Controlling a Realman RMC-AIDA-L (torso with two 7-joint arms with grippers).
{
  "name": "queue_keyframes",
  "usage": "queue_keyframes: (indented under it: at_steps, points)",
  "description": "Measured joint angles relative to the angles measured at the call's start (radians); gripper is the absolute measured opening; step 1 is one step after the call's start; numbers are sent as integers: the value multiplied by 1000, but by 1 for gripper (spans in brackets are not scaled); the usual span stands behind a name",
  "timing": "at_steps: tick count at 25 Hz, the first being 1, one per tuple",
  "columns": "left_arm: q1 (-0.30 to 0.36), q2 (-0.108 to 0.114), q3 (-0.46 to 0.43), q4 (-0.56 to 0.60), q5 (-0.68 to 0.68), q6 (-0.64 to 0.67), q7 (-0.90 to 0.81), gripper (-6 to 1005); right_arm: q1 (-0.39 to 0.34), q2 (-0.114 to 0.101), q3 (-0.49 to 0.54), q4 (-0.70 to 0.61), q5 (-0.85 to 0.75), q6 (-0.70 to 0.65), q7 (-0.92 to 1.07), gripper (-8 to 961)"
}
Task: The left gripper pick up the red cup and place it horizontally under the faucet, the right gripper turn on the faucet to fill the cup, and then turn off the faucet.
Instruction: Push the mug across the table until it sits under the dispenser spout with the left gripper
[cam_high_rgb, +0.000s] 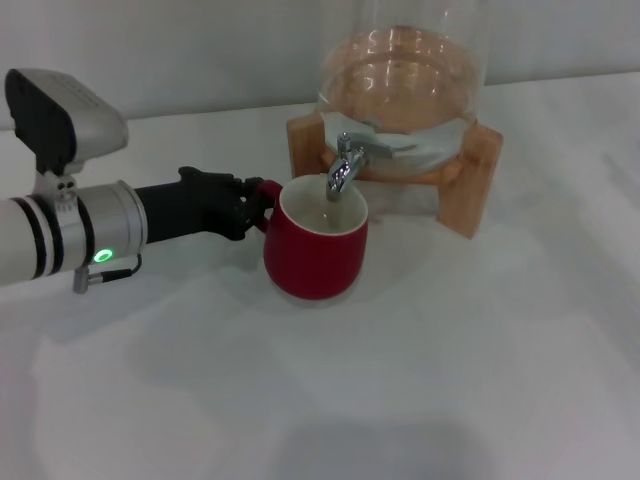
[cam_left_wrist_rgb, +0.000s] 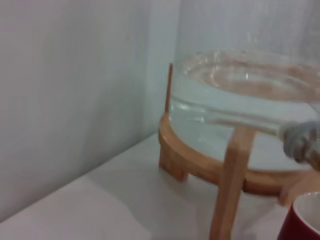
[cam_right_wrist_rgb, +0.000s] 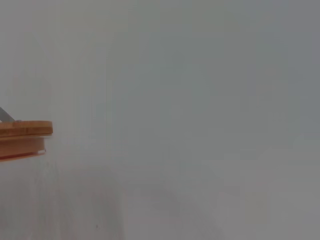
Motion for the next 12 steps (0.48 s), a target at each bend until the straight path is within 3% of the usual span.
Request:
queue_keyframes:
  at_steps: [12]
  points:
    - [10, -6, 97, -8, 18, 110, 13, 145, -1, 0, 1, -2, 0, 0, -7, 631]
